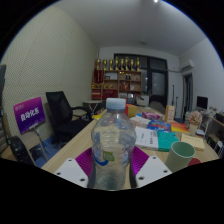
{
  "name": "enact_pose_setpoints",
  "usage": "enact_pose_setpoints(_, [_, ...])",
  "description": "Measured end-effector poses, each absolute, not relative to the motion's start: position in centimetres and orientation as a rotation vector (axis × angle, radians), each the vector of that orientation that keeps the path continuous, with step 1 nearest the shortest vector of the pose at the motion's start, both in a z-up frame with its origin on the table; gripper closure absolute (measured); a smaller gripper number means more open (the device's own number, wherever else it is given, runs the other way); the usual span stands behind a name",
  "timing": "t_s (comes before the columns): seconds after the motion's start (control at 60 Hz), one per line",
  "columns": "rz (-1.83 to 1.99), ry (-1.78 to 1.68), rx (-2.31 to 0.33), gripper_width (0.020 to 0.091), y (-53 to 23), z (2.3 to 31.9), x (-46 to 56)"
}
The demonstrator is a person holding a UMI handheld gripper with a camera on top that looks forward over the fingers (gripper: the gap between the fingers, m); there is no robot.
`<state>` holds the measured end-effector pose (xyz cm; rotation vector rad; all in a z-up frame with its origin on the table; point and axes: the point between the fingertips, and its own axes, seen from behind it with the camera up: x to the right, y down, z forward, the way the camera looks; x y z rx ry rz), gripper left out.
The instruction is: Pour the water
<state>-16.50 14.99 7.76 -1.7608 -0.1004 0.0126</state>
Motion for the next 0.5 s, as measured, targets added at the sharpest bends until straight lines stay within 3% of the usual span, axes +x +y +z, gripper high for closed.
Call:
enact_pose_setpoints(0.083, [0.056, -0.089, -1.805, 0.0657, 14.8, 7.6, -17.0])
enact_pose_setpoints(0.183, [0.2, -0.031, -1.89, 0.0659, 14.9, 8.4, -17.6])
enact_pose_setpoints(0.4, [0.773, 0.451, -1.736, 0.066, 14.5, 20.8, -16.0])
enact_pose_setpoints(0.5, [1.182, 0.8, -1.618, 0.0659, 14.1, 22.1, -13.4])
